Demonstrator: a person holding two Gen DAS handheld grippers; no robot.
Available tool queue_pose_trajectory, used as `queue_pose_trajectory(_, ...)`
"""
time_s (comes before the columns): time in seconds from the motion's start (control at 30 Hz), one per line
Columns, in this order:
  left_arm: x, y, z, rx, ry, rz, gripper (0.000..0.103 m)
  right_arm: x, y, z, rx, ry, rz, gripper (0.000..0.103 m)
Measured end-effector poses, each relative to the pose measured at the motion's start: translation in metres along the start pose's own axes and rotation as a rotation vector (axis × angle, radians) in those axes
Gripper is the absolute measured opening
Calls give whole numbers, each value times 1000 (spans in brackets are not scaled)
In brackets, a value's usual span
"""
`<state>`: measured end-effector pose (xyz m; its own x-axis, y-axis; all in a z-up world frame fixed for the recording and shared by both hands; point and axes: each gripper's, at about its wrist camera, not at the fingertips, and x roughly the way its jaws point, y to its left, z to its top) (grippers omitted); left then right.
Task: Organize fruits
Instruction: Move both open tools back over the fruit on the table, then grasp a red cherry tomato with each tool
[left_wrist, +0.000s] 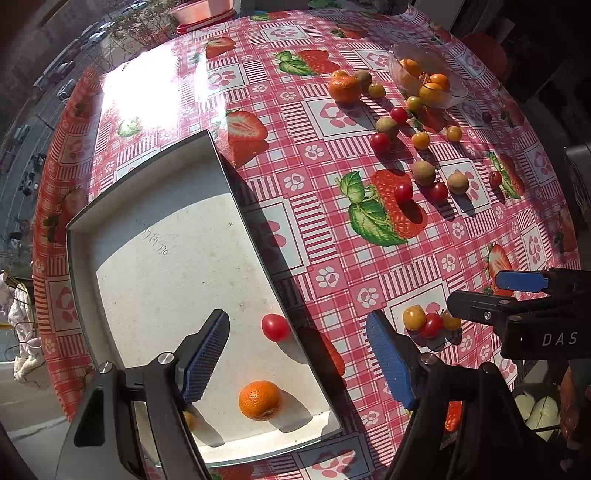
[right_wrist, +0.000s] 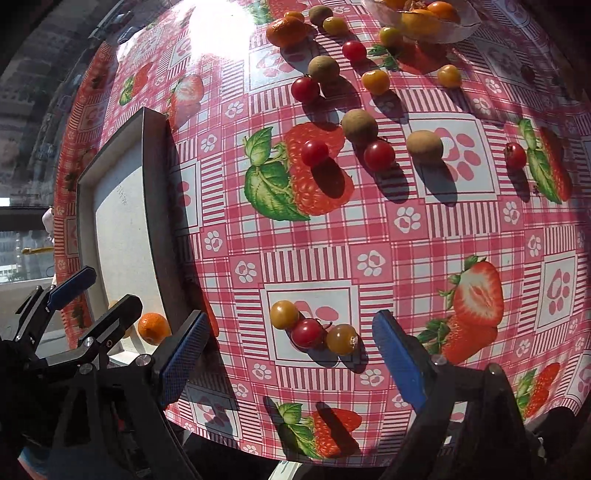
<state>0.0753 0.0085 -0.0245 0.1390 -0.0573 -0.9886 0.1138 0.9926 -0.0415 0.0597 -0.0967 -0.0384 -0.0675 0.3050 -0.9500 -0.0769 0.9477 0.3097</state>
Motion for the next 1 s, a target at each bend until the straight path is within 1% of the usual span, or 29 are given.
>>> queue_pose_trajectory(0.17,18,-39,25,62,-9,13,78,-11,-63,5,113,-25,-56,92)
queue_pose_trajectory(0.27,34,-54,40,69,0,9,78,-17,-91,13,155,-47,-81,92)
queue_pose_trajectory(0.4,53,-66,58,51,6,4,78,-23,-116,31,184,-93,-106,92)
queue_pose_trajectory(0.53,68,-71,74,28,3,5,78,-28,-132,49,201,-142,-135,92)
queue_pose_trajectory(0.67,79,-74,84,6,3,9,78,-29,-142,71,182,-174,-165,90)
queue_pose_trajectory(0.7,81,-74,87,3,3,9,78,-27,-143,80,171,-178,-171,88)
queue_pose_trajectory(0.8,87,-77,91,-2,7,10,78,-23,-141,94,135,-187,-184,74)
queue_pose_trajectory(0.97,90,-86,98,6,-9,22,77,-16,-124,113,79,-200,-212,63)
queue_pose_trajectory(1.0,90,-87,99,9,-12,21,74,-16,-124,113,70,-201,-221,59)
